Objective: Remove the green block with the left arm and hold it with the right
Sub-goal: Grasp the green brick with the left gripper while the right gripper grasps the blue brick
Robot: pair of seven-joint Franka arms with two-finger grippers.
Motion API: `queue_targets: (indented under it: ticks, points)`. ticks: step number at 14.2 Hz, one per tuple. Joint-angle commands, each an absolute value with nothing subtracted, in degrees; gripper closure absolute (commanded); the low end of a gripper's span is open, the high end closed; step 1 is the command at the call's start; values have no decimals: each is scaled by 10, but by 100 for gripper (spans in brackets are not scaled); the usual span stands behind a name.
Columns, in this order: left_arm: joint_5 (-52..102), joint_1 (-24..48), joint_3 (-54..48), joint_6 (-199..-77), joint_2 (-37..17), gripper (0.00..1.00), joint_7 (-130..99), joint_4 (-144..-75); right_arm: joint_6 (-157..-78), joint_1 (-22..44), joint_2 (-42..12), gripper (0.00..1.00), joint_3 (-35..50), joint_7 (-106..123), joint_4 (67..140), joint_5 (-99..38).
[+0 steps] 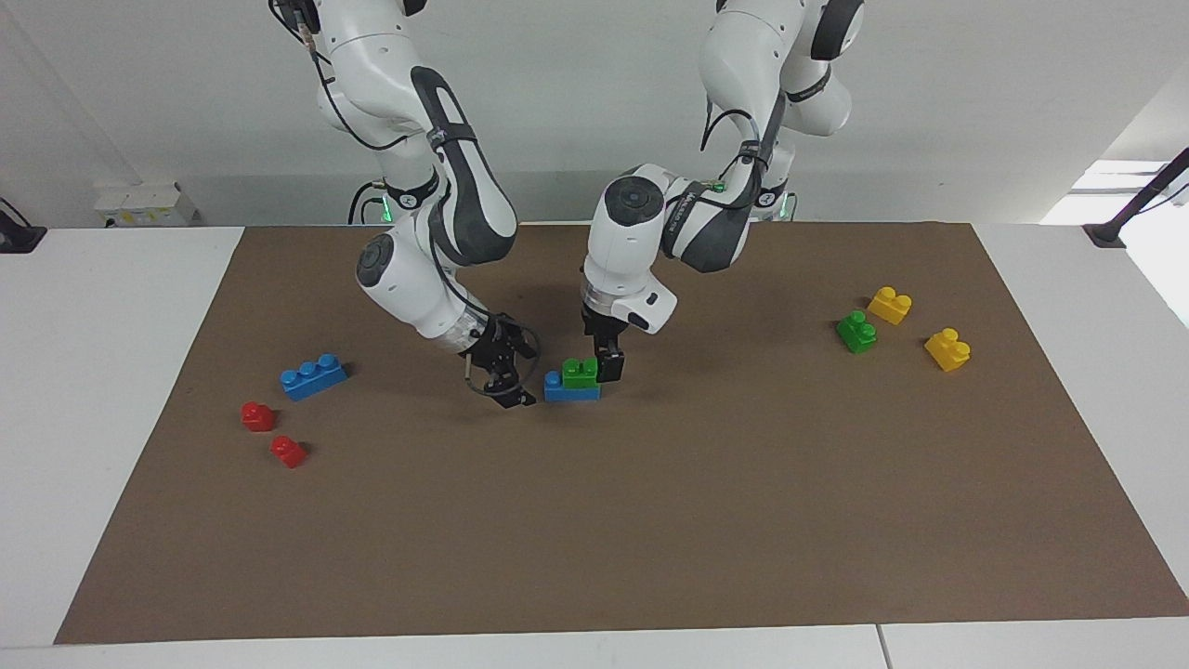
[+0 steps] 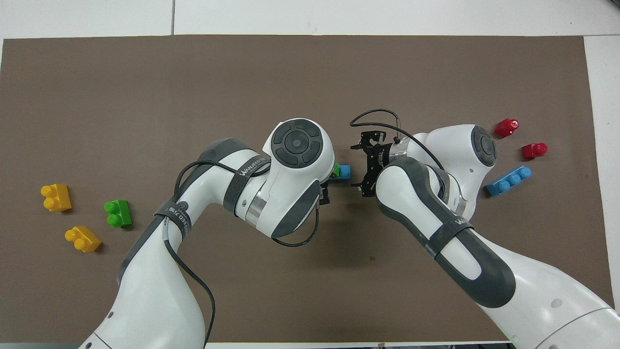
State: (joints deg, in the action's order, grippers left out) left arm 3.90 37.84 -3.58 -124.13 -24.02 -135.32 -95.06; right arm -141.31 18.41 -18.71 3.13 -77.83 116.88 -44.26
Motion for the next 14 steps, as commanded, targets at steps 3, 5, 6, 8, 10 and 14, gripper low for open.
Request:
queue_targets:
  ticks: [3,5,6,8,10,14]
  points:
    - [8,390,-26,-1277,-260,0,-1393,-947,-1436,196,-195,3,31,-757,1170,-465]
    - [7,390,-25,-1279,-259,0,-1399,-948,-1438,198,-195,3,31,-755,1170,-479]
    - [6,390,-25,-1281,-260,0,-1402,-949,-1445,206,-196,3,31,-756,1170,-480]
    - [6,390,-24,-1282,-260,0,-1403,-958,-1453,208,-197,3,31,-756,1170,-482]
    - [5,390,-24,-1283,-260,0,-1403,-961,-1454,208,-197,4,31,-755,1171,-483]
    - [5,391,-23,-1285,-259,0,-1408,-966,-1456,208,-197,13,31,-751,1172,-484]
